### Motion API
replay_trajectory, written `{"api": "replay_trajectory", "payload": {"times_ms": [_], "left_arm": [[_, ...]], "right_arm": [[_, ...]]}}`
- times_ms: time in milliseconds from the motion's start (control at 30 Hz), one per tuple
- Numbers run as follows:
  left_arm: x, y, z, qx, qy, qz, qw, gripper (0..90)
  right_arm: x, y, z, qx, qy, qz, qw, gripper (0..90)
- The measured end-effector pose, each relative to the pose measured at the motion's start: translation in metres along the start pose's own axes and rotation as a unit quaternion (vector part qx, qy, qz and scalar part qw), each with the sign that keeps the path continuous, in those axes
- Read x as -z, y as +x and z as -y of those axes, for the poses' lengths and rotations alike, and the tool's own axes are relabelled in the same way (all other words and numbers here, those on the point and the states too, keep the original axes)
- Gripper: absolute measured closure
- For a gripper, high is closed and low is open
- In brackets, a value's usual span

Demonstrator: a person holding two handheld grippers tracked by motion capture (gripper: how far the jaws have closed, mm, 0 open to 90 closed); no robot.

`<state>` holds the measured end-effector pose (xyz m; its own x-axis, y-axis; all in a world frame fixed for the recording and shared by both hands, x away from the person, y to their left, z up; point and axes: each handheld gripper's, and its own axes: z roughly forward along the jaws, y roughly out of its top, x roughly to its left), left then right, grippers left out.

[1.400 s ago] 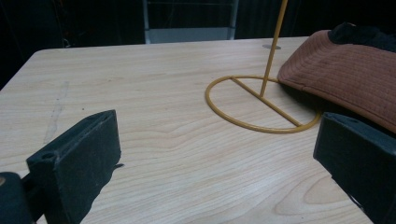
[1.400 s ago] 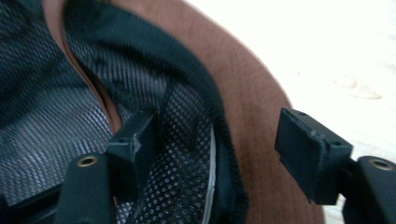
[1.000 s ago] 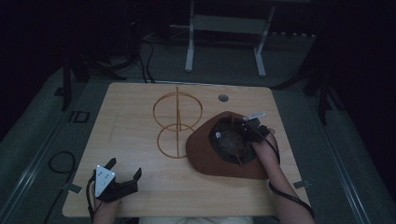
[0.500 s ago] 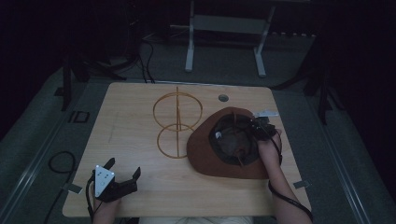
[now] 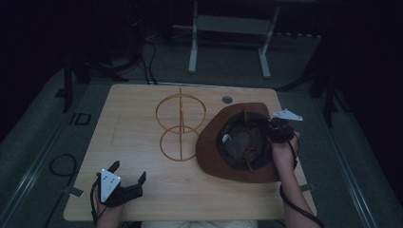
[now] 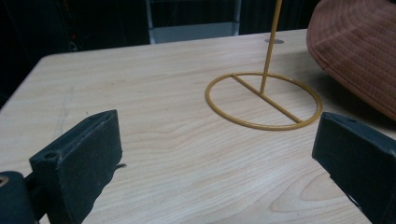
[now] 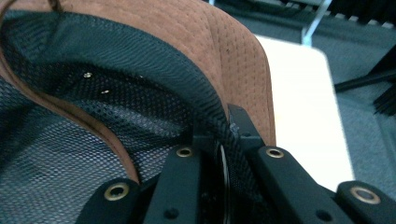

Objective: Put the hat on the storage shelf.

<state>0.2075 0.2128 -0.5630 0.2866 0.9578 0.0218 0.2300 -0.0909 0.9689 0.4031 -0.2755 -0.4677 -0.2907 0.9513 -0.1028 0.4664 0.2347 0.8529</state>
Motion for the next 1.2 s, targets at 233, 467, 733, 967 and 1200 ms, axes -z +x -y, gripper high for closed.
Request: {"api": "replay_trajectory", "payload": {"times_ms": [233,467,733,967,1200], "left_arm": [[0.001,-0.007,-0.01,0.031,0.007,0.033,0.9989,2.2],[0.004,-0.022,-0.033,-0.003,-0.004,0.063,0.998,2.2],[0.003,-0.033,-0.073,0.0,-0.022,0.096,0.9952,2.2],[-0.003,-0.049,-0.116,-0.031,-0.034,0.126,0.991,2.2],[-0.015,-0.066,-0.135,-0.052,-0.03,0.141,0.9882,2.3]], "right_arm": [[0.031,-0.006,-0.01,-0.012,-0.043,-0.007,0.999,83.9],[0.052,-0.011,-0.016,-0.02,-0.071,-0.012,0.9972,83.9],[0.075,-0.012,-0.026,-0.021,-0.103,-0.017,0.9943,83.9],[0.082,-0.011,-0.031,-0.023,-0.112,-0.023,0.9931,83.8],[0.087,-0.008,-0.033,-0.017,-0.118,-0.021,0.9926,83.7]]}}
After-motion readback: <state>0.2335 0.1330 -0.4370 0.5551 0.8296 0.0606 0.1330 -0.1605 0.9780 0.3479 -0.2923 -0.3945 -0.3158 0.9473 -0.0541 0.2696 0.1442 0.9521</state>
